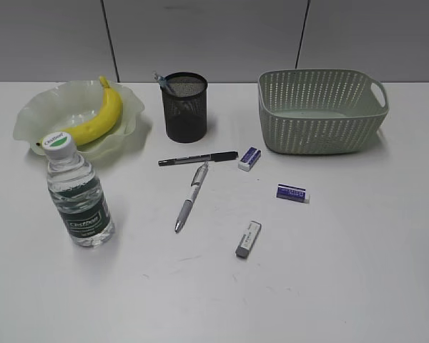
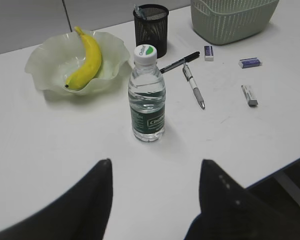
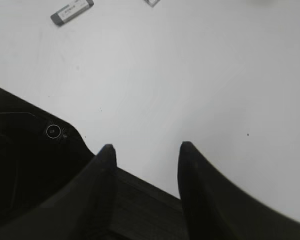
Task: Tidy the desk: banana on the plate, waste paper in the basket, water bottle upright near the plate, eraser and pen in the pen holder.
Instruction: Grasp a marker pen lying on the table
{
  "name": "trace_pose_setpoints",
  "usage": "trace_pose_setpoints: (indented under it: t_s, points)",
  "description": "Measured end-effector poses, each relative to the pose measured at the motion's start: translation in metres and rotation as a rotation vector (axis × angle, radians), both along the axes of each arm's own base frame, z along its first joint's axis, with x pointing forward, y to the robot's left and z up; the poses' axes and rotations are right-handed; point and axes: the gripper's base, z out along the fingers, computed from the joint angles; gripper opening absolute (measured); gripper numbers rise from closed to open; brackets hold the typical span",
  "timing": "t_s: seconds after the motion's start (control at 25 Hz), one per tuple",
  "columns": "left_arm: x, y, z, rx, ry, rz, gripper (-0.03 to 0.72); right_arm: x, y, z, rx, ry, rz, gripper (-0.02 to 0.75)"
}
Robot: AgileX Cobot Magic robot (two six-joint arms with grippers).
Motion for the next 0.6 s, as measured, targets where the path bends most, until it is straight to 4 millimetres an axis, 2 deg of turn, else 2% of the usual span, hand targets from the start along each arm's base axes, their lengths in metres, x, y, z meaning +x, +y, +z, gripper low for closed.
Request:
trace_pose_setpoints:
  t_s: [0.08,0.24,0.44,0.6]
  points:
    - [0.000,0.000,0.000,0.000,0.000,0.000,0.401,-0.026,-0.014,-0.004,0.032,-0.045,0.001,0.333]
    - [0.000,0.000,0.000,0.000,0.000,0.000,0.389,-0.064,-0.037,-0.020,0.099,-0.157,0.006,0.332]
    - [0.000,0.000,0.000,0.000,0.000,0.000,0.377,-0.095,-0.055,-0.042,0.189,-0.331,0.020,0.332]
    - [0.000,0.000,0.000,0.000,-0.001,0.000,0.376,-0.110,-0.064,-0.060,0.212,-0.394,0.023,0.332]
